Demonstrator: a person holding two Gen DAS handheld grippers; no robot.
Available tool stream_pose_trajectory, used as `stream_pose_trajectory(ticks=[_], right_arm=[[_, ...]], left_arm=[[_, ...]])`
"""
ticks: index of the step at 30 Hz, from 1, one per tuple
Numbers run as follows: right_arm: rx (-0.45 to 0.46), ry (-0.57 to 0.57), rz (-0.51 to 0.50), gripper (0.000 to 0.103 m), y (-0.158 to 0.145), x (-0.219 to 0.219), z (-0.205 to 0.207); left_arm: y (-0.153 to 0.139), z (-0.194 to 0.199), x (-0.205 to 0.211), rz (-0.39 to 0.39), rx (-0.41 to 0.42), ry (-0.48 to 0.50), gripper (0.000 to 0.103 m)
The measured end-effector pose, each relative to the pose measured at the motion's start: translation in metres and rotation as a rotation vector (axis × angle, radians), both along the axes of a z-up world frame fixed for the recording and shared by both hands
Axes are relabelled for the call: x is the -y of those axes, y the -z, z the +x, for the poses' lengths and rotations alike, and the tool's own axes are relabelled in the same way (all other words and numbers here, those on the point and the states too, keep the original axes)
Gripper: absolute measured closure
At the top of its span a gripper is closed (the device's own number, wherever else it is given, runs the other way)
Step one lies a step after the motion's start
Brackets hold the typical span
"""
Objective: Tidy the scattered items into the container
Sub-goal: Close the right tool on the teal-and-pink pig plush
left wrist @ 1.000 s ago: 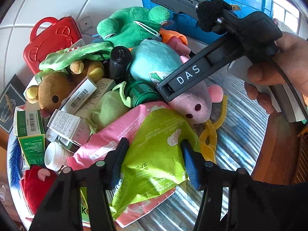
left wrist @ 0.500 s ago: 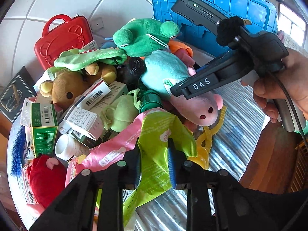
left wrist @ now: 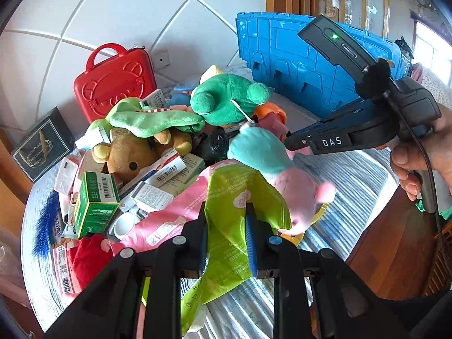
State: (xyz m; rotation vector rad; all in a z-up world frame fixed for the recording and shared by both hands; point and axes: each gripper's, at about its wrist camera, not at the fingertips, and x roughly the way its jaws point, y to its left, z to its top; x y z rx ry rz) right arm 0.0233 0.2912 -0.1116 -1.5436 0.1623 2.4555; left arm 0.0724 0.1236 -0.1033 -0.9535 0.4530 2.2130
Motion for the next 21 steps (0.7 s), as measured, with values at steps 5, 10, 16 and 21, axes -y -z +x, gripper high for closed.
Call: stream_pose_trajectory(ticks=[5, 10, 16, 21], right_arm=[[0.059, -0.006, -0.029, 0.074, 0.020, -0.006, 0.007], [0.045, 0.048, -0.037, 0.004, 0.035, -0.010, 0.017], [0.063, 0.175, -0.109, 0.004, 0.066, -0.036, 0.006], [0.135, 0.163, -0.117, 0.004, 0.098, -0.040, -0.024]], left_arm=[[0.005, -0.001, 0.006, -0.013, 0.018, -0.020, 0.081], [0.008, 0.004, 0.013, -0.025, 0.021, -0.026, 0.082], [0.010, 0.007, 0.020, -0.034, 0.027, -0.028, 0.082], [0.010, 0.007, 0.027, -0.039, 0.027, -0.036, 0.082]])
